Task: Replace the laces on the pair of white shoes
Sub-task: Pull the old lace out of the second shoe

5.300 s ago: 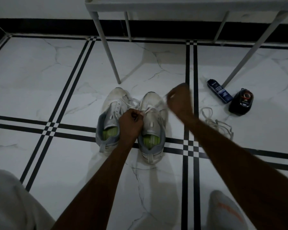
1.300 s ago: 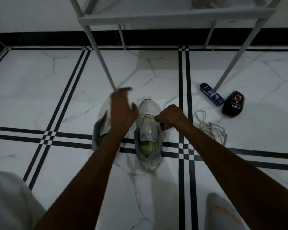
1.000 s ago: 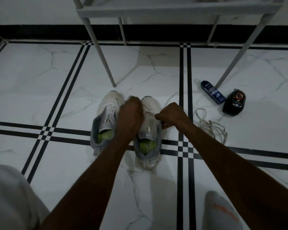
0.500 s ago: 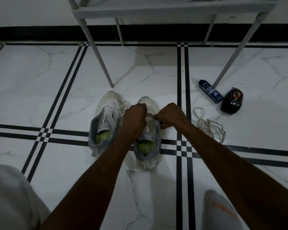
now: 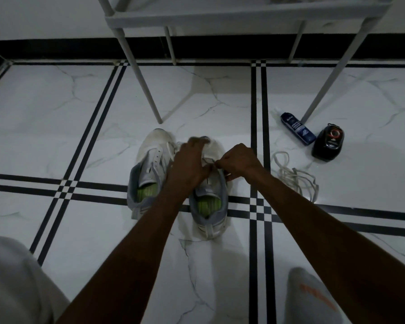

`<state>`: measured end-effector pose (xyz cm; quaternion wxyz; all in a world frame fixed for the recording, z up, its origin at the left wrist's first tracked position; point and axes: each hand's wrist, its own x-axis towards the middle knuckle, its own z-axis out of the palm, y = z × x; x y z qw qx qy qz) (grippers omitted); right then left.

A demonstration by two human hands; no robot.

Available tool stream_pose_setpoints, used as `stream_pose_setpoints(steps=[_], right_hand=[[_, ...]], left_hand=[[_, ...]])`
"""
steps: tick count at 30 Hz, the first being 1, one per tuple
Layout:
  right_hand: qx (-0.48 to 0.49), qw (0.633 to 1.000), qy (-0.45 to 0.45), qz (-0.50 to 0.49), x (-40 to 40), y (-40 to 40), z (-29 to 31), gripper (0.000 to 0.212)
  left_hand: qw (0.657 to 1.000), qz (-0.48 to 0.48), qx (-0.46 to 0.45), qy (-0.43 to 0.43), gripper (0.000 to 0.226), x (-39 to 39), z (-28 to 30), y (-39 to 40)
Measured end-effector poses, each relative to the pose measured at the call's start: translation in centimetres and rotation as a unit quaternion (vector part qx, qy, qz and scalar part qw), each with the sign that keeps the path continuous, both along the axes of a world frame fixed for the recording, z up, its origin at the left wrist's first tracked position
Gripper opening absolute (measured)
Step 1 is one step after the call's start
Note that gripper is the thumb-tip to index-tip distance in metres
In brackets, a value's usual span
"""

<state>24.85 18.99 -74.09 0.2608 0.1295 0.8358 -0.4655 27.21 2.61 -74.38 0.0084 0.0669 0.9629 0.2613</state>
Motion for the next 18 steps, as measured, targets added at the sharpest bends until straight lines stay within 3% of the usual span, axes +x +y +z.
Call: stream_pose_setpoints(steps=[3,5,7,9,11,13,16,18], right_hand=[[0.007,1.0,-0.007,-0.002,0.0,0.0,-0.2,0.036],[0.009,1.0,0.001,0.0,0.1,0.2,-0.5,0.043],[0.01,1.0,0.015,-0.002,0.1,0.3,-0.9,0.05],[0.01,1.0,0.017,0.001,0.2,0.4,-0.9,0.055],[0.013,1.0,0.017,0.005,0.2,0.5,-0.7,0.053],[0.004,1.0,0.003,0.003,0.3,0.4,-0.4,0.039],[0.026,0.999,0.027,0.024,0.3,0.3,-0.3,0.027],[0.033,0.997,0.059,0.047,0.3,-0.1,0.1,0.025]], left_hand=[[0.999,-0.005,-0.042,-0.035,0.019,-0.2,-0.1,1.0],[0.999,0.031,-0.004,-0.016,0.003,0.2,-0.1,1.2],[0.987,0.109,0.115,-0.022,0.005,0.3,-0.5,0.6],[0.945,0.2,0.25,-0.058,0.015,0.1,-0.8,-0.5],[0.921,0.233,0.303,-0.074,0.028,-0.5,-1.2,-1.4],[0.944,0.207,0.255,-0.036,0.025,-0.8,-0.4,-1.2],[0.978,0.172,0.104,0.048,0.055,0.1,0.8,-0.3],[0.979,0.181,0.032,0.087,0.04,1.6,1.1,0.4]])
